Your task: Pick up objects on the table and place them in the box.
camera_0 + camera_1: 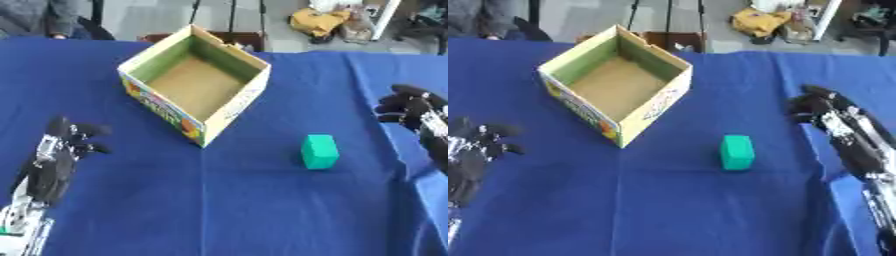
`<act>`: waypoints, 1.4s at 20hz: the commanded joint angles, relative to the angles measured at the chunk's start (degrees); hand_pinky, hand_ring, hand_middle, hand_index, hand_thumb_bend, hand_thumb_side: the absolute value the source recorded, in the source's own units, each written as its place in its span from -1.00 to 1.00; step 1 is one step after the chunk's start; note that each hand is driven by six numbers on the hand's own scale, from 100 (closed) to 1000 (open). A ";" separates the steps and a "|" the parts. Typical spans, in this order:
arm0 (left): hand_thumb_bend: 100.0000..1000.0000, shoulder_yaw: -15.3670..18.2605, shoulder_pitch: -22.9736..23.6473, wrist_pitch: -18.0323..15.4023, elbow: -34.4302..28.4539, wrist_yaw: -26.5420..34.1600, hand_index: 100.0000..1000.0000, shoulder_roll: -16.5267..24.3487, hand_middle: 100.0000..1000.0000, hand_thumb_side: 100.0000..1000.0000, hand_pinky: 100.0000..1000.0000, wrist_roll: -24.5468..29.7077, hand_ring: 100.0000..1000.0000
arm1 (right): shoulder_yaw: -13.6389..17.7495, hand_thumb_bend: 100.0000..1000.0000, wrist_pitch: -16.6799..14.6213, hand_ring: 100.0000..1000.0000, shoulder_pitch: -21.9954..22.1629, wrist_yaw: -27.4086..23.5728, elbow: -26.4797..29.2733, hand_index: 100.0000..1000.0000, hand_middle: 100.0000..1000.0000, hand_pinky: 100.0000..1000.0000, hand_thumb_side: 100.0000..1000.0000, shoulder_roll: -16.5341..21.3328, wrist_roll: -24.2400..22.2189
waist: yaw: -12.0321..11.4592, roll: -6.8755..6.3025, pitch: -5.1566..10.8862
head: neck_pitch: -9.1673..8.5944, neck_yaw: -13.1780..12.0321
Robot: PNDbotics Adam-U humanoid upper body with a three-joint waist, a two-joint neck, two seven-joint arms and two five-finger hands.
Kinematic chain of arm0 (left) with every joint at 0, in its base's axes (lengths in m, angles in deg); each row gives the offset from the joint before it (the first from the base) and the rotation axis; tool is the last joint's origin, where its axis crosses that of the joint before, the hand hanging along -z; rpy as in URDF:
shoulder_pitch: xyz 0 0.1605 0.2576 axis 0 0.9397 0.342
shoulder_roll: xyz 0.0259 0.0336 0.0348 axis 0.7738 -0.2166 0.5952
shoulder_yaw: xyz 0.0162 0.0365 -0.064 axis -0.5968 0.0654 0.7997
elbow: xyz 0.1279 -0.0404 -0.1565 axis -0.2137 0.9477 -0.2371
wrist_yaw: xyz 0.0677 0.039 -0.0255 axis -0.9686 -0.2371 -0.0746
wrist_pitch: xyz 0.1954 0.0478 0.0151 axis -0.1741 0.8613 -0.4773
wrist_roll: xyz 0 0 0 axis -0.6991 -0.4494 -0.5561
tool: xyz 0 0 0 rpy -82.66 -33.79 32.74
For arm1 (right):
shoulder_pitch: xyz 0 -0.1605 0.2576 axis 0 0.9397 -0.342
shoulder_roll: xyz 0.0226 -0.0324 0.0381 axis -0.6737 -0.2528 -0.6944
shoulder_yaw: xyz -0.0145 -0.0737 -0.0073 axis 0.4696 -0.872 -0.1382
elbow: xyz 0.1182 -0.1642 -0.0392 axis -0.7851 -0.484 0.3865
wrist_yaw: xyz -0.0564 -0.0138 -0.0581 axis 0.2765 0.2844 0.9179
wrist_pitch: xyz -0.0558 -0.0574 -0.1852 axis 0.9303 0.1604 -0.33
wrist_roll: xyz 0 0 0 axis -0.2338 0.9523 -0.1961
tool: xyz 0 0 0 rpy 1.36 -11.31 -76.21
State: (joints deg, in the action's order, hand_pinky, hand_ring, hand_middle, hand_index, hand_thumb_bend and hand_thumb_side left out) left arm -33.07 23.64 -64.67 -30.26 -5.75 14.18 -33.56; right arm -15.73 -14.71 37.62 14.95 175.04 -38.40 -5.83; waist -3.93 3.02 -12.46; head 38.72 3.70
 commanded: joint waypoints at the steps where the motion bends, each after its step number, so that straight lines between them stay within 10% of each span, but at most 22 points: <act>1: -0.30 -0.04 -0.37 -0.10 -0.55 0.05 0.23 0.93 0.13 1.00 0.13 0.14 0.56 | -0.12 -1.00 -2.79 0.67 -1.34 4.42 0.71 0.82 0.57 0.56 -0.36 5.89 -5.87 | -0.03 0.07 1.07 | -0.16 0.03; 6: -0.30 -0.10 -0.26 -0.09 -0.50 0.05 0.23 1.06 0.13 1.00 0.13 0.22 0.56 | -1.41 -1.00 -6.03 0.70 -3.58 8.41 -1.13 0.81 0.60 0.55 -0.66 10.78 -10.09 | -0.12 0.27 1.32 | -0.21 0.05; 12: -0.30 -0.18 -0.12 -0.08 -0.44 0.04 0.22 1.17 0.13 1.00 0.13 0.30 0.56 | -3.03 -0.54 -8.79 0.73 -6.78 13.69 -5.09 0.80 0.63 0.58 -0.50 14.59 -10.85 | -0.52 0.44 1.60 | -0.18 0.16; 28: -0.30 -0.67 0.26 -0.04 -0.25 0.07 0.22 1.21 0.13 1.00 0.13 0.77 0.56 | -8.13 -0.23 -14.45 0.66 -16.09 24.14 -15.93 0.75 0.58 0.52 -0.35 15.90 -11.19 | -1.48 0.55 2.31 | 0.07 0.80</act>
State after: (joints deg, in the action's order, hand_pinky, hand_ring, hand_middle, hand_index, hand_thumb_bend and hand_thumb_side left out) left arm -33.65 24.24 -64.65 -29.94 -5.75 14.25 -33.02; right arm -24.00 -28.30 22.48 37.73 159.47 -24.76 -16.67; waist -5.42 3.67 -11.15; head 38.75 4.24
